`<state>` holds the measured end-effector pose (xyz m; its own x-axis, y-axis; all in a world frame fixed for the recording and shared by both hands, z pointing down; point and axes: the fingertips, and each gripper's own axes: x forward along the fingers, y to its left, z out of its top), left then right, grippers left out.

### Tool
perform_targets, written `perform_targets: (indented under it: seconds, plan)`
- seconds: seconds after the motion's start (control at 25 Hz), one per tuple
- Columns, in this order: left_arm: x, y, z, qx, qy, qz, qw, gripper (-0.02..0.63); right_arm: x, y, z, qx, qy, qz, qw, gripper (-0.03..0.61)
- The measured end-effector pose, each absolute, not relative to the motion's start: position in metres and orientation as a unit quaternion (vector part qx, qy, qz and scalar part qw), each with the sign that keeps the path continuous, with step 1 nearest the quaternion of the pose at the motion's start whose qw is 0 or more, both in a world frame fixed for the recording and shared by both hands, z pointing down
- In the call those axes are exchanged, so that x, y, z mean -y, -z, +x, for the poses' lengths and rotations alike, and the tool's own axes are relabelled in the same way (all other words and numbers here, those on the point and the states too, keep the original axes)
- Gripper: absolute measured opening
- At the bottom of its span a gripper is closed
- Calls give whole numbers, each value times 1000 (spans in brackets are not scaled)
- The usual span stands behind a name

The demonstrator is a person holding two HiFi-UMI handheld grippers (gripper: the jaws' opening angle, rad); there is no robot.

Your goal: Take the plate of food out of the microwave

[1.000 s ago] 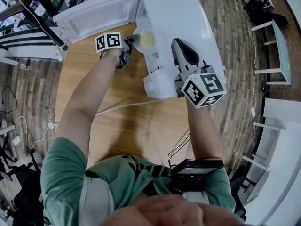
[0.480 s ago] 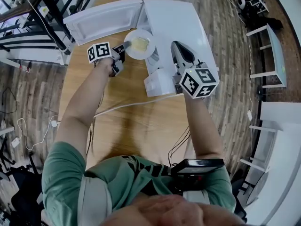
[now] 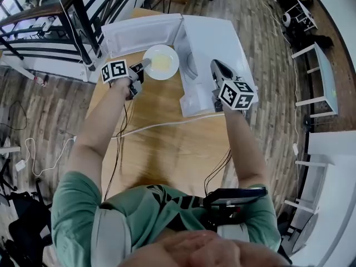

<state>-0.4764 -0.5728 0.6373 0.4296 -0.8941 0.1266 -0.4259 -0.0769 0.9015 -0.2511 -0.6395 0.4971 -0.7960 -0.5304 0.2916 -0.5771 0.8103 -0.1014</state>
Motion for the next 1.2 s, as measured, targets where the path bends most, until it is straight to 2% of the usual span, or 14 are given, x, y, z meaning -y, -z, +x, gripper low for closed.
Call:
perform_targets:
  seconds: [0.24, 1.2]
  plan:
    - [533, -609, -500, 490, 247, 692, 470, 15, 624, -483, -236, 940, -99, 310, 101, 6]
    - [346, -554, -621, 518, 259, 681, 448, 15, 495, -429, -243, 936, -87, 329, 87, 6]
